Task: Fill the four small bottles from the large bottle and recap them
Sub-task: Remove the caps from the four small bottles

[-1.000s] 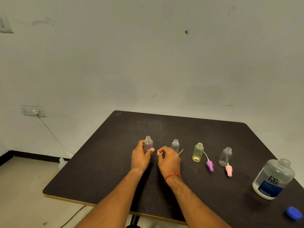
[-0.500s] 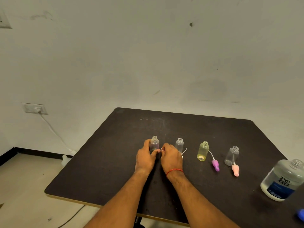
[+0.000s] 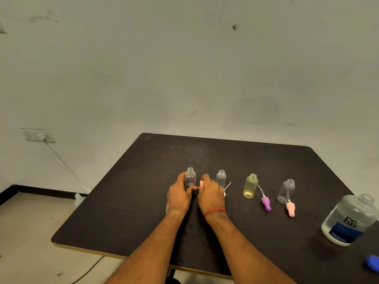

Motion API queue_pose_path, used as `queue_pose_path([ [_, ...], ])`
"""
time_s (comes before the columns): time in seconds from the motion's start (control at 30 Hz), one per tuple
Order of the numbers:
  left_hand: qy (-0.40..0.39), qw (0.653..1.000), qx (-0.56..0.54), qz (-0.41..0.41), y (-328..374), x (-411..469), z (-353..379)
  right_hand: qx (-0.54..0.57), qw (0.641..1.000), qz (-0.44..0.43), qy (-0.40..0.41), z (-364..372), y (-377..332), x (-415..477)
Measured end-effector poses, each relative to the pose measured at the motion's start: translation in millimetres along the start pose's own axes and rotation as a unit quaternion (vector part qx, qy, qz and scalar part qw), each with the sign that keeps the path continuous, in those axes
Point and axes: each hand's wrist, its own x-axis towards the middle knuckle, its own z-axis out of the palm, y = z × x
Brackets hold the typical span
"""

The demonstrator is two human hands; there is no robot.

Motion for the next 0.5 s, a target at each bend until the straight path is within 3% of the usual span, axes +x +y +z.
queue_pose_path([
  [0.5,0.03,0.997,-0.067,-0.005,2.4,-4.5,-2.1,0.038,0.999,-0.005,-0.008,-20.0,2.6,-33.0],
])
